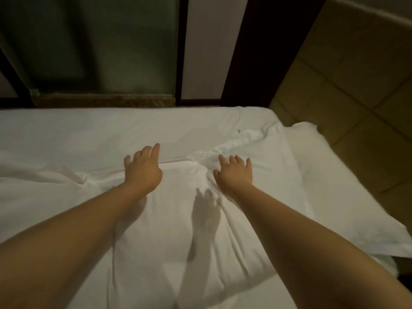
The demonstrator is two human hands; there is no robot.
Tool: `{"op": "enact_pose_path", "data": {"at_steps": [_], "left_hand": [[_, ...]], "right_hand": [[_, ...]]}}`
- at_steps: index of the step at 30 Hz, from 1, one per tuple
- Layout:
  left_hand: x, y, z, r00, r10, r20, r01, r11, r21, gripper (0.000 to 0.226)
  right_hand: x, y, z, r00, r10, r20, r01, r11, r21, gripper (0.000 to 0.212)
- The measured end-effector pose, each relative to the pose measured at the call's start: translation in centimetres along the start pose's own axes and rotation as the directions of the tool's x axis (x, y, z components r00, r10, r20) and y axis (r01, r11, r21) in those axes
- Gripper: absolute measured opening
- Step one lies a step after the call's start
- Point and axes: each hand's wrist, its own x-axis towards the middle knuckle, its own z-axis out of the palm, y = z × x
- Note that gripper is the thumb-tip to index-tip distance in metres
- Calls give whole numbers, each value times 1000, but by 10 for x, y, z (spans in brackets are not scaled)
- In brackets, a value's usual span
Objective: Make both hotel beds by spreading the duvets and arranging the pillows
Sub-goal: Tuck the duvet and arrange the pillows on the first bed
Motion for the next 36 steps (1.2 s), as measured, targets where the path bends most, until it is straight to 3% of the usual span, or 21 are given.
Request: {"op": "enact_pose_path", "data": {"at_steps": [8, 14, 22, 29, 34, 36], "left_hand": [[-44, 119, -60, 967, 248, -56, -246, 969, 33, 64], [-50, 237, -61, 923, 358, -142, -359, 933, 20, 64], [-20, 358, 3, 955, 291, -57, -289, 957, 35, 64], [16, 359, 62, 986, 127, 111, -140, 983, 117, 59], [53, 356, 93, 988, 100, 120, -116, 985, 129, 55], [63, 358, 101, 979, 97, 179, -121, 984, 130, 64]], "right_hand": [[-73, 60, -73, 965, 81, -250, -59, 994, 93, 49], [-69, 139, -84, 951, 109, -288, -79, 990, 115, 46], [1, 257, -49, 983, 40, -182, -17, 992, 128, 49], [74, 289, 2, 998, -50, 33, 42, 978, 205, 50], [117, 295, 29, 992, -45, 116, -4, 919, 395, 62], [131, 297, 34, 982, -40, 184, -78, 803, 590, 74]]}}
